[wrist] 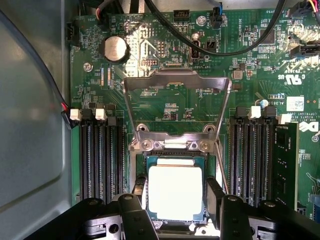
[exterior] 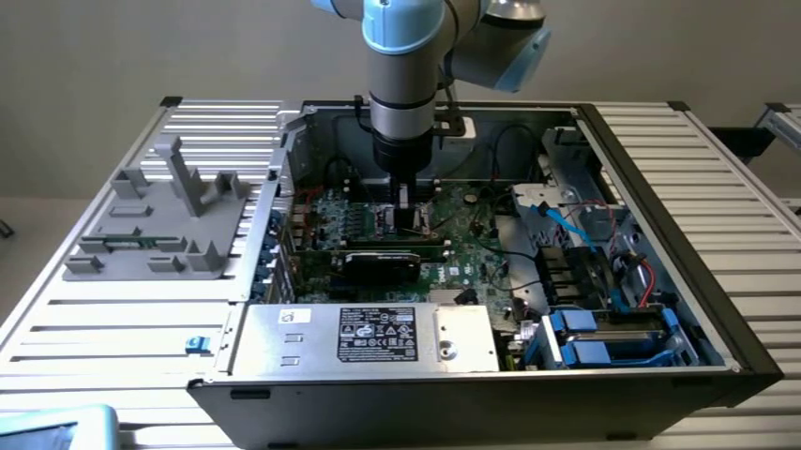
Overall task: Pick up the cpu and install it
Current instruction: 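Place the cpu into insertion slot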
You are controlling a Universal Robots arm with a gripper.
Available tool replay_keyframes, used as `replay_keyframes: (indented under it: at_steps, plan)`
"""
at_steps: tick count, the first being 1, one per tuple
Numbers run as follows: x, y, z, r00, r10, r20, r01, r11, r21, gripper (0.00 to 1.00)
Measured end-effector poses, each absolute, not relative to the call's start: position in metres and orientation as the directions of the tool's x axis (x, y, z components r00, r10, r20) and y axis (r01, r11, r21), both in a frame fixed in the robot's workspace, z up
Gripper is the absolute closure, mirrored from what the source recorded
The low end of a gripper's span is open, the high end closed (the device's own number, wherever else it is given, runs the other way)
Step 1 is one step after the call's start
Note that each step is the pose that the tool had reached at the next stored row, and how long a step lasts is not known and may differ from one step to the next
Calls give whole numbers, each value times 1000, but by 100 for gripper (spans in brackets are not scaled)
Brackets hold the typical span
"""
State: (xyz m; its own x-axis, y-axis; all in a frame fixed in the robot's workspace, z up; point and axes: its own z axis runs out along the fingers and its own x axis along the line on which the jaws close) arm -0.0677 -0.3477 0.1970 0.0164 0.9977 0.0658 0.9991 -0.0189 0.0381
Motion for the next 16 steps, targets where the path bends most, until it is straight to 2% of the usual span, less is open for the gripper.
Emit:
replay_keyframes:
  at_steps: [16]
  plan:
    - [-68,-348,197,16,998,66,999,-19,38,45]
